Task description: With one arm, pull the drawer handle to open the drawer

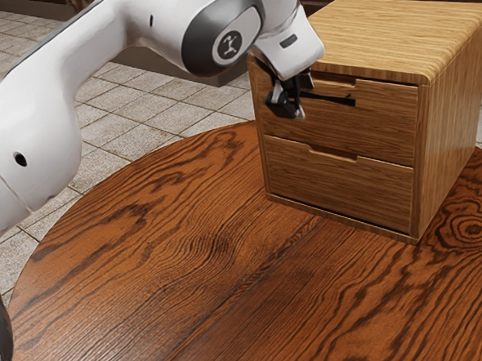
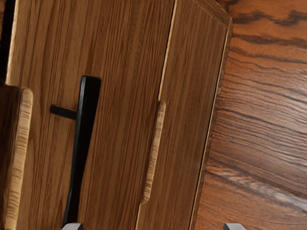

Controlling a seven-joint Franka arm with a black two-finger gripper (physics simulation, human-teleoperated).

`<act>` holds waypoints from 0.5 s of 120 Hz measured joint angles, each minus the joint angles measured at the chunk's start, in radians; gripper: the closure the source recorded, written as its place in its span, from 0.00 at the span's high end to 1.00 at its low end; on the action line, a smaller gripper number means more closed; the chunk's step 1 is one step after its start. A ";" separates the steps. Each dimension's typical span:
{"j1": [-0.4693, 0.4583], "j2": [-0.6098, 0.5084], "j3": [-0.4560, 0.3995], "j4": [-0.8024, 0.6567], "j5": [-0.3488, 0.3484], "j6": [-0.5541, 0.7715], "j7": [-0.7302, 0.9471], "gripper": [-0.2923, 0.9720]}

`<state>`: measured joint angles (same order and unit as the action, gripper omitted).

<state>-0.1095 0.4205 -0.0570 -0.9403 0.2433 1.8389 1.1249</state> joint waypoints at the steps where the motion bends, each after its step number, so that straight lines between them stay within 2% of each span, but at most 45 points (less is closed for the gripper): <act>1: 0.000 0.003 0.000 0.003 0.000 0.001 0.000 0.50; 28: 0.015 0.074 0.000 0.099 -0.002 0.011 0.014 0.51; 60: 0.046 0.100 0.000 0.130 -0.007 0.030 0.028 0.51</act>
<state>-0.0635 0.5203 -0.0565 -0.8104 0.2362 1.8686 1.1527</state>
